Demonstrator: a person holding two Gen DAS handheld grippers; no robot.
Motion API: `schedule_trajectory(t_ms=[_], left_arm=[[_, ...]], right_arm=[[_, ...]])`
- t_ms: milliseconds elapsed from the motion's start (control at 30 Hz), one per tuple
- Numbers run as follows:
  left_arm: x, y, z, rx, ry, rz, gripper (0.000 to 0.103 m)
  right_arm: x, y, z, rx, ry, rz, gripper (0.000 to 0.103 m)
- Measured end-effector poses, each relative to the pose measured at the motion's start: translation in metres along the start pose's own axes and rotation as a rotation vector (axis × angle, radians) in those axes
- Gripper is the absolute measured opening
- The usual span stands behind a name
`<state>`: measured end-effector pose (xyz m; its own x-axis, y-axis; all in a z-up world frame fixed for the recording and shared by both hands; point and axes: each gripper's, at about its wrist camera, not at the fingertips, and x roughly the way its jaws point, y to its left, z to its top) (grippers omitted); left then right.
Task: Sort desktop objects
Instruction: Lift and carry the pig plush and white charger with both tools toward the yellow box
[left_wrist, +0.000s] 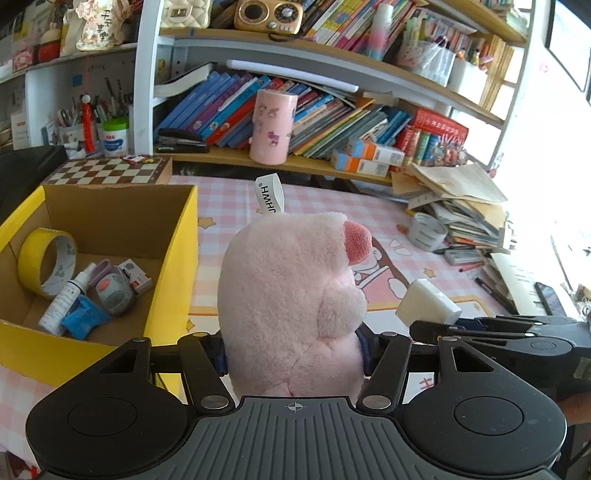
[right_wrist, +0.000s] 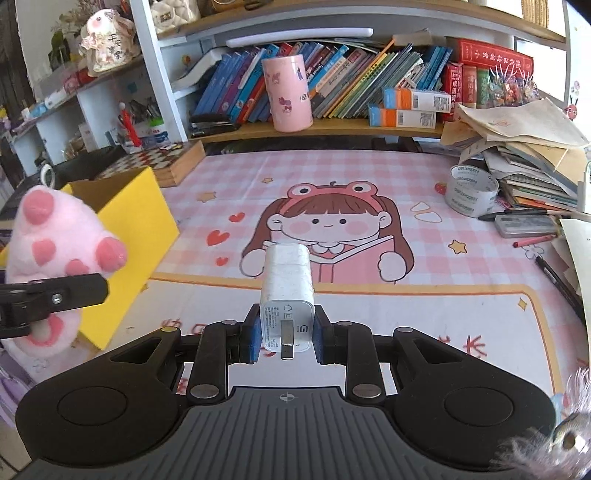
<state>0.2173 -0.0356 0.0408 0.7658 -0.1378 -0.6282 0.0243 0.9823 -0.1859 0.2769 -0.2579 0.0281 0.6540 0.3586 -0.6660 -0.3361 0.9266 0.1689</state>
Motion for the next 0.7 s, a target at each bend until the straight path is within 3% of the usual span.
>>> schedule_trajectory(t_ms=[700], left_arm=[[-0.071,0.044,-0.047,0.048,-0.001,-0.039,0.059]], right_arm=[[-0.056,0.084,-0.053,0.008,-0.014,-0.035,0.024]])
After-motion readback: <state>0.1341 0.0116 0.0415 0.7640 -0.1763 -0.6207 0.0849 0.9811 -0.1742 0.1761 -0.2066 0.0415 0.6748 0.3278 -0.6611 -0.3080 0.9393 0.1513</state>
